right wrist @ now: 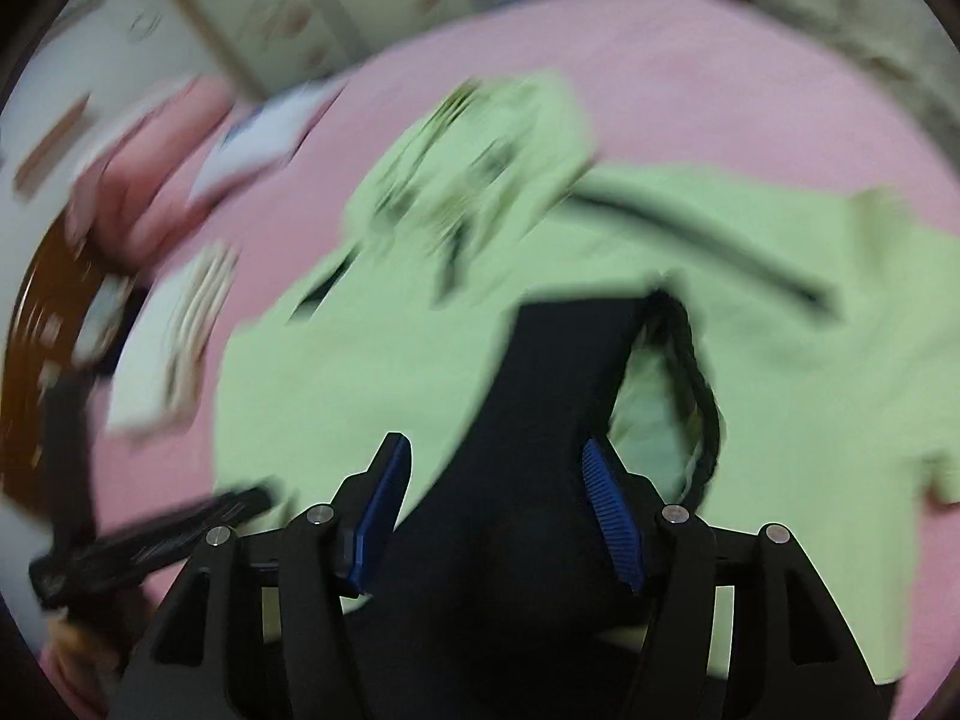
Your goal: Fold large clothes
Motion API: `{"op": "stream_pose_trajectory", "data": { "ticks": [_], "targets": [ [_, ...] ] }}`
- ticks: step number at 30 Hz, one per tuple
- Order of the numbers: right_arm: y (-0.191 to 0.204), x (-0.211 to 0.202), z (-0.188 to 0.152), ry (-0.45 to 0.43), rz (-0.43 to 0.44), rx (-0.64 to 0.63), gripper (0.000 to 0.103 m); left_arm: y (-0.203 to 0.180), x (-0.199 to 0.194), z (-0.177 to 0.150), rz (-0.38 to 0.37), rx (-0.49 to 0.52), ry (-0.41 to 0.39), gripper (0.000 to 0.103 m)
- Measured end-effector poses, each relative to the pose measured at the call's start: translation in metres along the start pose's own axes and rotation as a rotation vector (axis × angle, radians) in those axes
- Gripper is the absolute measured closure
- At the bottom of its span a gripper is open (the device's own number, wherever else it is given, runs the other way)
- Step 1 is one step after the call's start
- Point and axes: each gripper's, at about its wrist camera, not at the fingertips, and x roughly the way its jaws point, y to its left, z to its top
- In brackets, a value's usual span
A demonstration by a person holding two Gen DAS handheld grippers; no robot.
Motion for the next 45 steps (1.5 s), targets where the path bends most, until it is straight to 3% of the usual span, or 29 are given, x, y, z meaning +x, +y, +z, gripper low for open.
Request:
{"op": "stream_pose_trajectory", "data": {
  "ticks": [2, 4, 7, 9, 12, 15, 19, 21, 24, 26, 27, 30, 31, 33, 35, 36, 38, 41, 42, 44, 45],
  "targets": [
    [0.016, 0.0, -0.012, -0.014, -0.003, -0.03, 0.046, 0.0, 0.006, 0.0, 0.001, 0.007, 0.007, 0.064],
    [0.027, 0.003, -0.026, 0.024, 0.072, -0.05, 0.049, -0.001, 0.012, 0.0, 0.008, 0.023, 0.018, 0.064],
    [0.037, 0.024, -0.04, 0.104, 0.13, -0.048, 0.069, -0.001, 0.017, -0.001, 0.016, 0.033, 0.029, 0.064],
    [0.037, 0.034, -0.047, 0.132, 0.116, -0.055, 0.074, 0.001, 0.017, 0.0, 0.022, 0.039, 0.024, 0.066],
    [0.009, 0.029, -0.05, 0.066, -0.042, -0.032, 0.075, 0.01, 0.015, 0.005, 0.044, 0.037, 0.007, 0.069],
    [-0.051, 0.017, -0.043, -0.021, -0.157, 0.12, 0.083, 0.023, 0.011, 0.009, 0.077, 0.029, -0.024, 0.07],
    [-0.14, -0.023, -0.049, -0.116, -0.423, 0.285, 0.087, 0.044, 0.002, 0.013, 0.24, 0.02, -0.079, 0.07],
    [-0.171, -0.04, -0.047, -0.121, -0.522, 0.352, 0.088, 0.05, -0.004, 0.017, 0.236, 0.005, -0.09, 0.07],
    [-0.184, -0.069, -0.045, -0.208, -0.359, 0.4, 0.088, 0.049, -0.02, 0.026, 0.043, -0.009, -0.13, 0.07],
    [-0.164, -0.067, -0.034, -0.251, -0.248, 0.345, 0.088, 0.04, -0.017, 0.036, -0.066, 0.004, -0.115, 0.07],
    [-0.152, -0.06, -0.03, -0.239, -0.153, 0.307, 0.088, 0.031, -0.009, 0.043, -0.099, 0.012, -0.091, 0.07],
    [-0.117, -0.019, -0.021, -0.118, 0.087, 0.241, 0.088, 0.014, 0.014, 0.061, -0.057, 0.026, -0.041, 0.07],
    [-0.105, -0.002, -0.016, -0.082, 0.124, 0.221, 0.088, 0.008, 0.02, 0.068, -0.03, 0.035, -0.043, 0.07],
    [-0.082, 0.035, -0.008, -0.006, 0.098, 0.125, 0.088, -0.001, 0.028, 0.077, 0.004, 0.036, -0.066, 0.07],
    [-0.071, 0.055, 0.003, -0.007, 0.002, 0.037, 0.088, -0.003, 0.034, 0.083, 0.051, 0.031, -0.078, 0.07],
    [-0.075, 0.057, 0.004, -0.019, -0.033, 0.017, 0.088, -0.003, 0.036, 0.085, 0.07, 0.028, -0.091, 0.07],
    [-0.087, 0.06, 0.012, -0.05, -0.092, 0.011, 0.088, -0.001, 0.036, 0.091, 0.102, 0.029, -0.13, 0.082],
    [-0.144, 0.033, 0.012, -0.091, -0.338, -0.006, 0.088, 0.014, 0.033, 0.099, 0.199, -0.026, -0.15, 0.093],
    [-0.167, 0.021, 0.008, -0.107, -0.333, -0.008, 0.093, 0.018, 0.031, 0.099, 0.222, -0.05, -0.151, 0.096],
    [-0.208, -0.006, -0.001, -0.105, -0.139, 0.045, 0.098, 0.023, 0.019, 0.095, 0.237, -0.132, -0.183, 0.096],
    [-0.223, -0.017, -0.007, -0.103, -0.082, 0.065, 0.098, 0.022, 0.011, 0.089, 0.235, -0.155, -0.201, 0.096]
  ]
}}
